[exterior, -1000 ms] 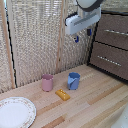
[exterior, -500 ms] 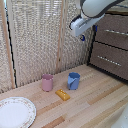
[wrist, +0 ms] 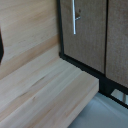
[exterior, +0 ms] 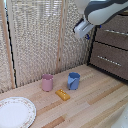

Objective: Propose to navigate your clamp on the clench of the first drawer. Use gentle force to register to the cabinet. Send posterior your swing mandate till over it lurks, a cup of pink essence. Fortify your grip after aiming concentric with the pink cup’s periphery. Manoeuvre the pink towards the cabinet's top. Drop your compression till the cup is resting inside.

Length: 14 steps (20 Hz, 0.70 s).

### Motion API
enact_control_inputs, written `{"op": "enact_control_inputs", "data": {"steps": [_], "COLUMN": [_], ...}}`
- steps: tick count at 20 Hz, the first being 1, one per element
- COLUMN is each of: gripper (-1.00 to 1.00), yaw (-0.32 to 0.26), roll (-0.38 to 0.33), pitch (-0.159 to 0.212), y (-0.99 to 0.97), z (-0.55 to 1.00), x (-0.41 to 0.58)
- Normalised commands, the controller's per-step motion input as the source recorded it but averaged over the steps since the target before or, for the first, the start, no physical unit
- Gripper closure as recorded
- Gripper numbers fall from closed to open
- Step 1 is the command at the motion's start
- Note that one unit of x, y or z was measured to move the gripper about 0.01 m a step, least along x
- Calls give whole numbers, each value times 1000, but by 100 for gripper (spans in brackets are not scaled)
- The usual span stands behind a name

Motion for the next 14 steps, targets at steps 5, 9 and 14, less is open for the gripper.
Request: {"op": "enact_control_inputs", "data": {"steps": [5,9,14], "gripper": [-100,-100,-100], "yaw": [22,27,36], "roll": [-375,-375,-375], "pitch": [-12,-18,-17], "y": [-349,-347,-332], "z": [-45,-44,-34], "x": [-1,-6,-18]}}
